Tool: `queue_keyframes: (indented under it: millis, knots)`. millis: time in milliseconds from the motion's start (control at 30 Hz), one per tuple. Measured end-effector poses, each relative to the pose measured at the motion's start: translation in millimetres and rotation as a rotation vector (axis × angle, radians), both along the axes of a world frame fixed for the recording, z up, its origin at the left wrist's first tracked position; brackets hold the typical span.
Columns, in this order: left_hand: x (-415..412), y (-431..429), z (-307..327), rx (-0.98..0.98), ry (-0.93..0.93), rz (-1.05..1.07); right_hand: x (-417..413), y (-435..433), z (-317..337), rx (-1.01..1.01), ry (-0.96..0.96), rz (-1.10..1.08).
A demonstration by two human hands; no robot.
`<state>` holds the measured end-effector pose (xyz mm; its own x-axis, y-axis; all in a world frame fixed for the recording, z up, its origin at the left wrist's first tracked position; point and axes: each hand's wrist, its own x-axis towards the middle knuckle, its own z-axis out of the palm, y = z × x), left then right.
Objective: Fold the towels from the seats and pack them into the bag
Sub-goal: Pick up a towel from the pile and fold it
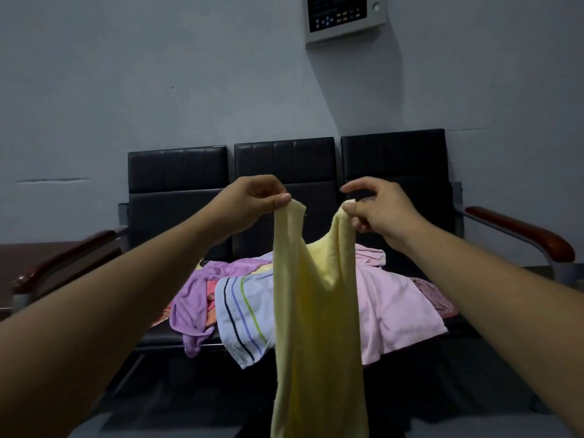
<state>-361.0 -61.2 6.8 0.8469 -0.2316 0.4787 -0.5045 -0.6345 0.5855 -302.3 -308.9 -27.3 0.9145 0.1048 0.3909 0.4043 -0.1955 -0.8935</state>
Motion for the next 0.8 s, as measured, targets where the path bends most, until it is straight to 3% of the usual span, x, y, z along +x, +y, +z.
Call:
queue_keyframes:
  millis: [200, 267, 400, 467, 600, 700, 800]
  knots:
    - [-2.0, -11.9, -4.8, -0.021, 0.002, -0.065, -26.3, 26.3, 12.3, 0.109, 0.088, 0.389]
    - [0.4, -10.9, -6.6, -0.024, -0.014, -0.053, -31.8, 28.5, 14.8, 0.044, 0.093, 0.484]
    - [1.1, -7.6, -9.2, 0.016, -0.036, -0.006, -35.0, 30.8, 11.5, -0.262, -0.032, 0.355]
    - [0.7, -4.2, -9.9, 0.100, 0.015, -0.007, -36.0, 31.7, 11.8, -0.199, -0.026, 0.346]
    - [-1.7, 11.9, -18.4, 0.354, 0.321, -0.030, -28.8, 25.6, 16.9, 0.060, 0.044, 0.364]
    - [-4.8, 27.9, -25.2, 0.203, 0.460, -0.031, -19.3, 11.9, 15.7, 0.100, 0.083, 0.256]
    - [-6.0, 35.1, -25.7, 0.147, 0.324, 0.021, -13.9, -2.1, 7.8, 0.045, 0.109, 0.101]
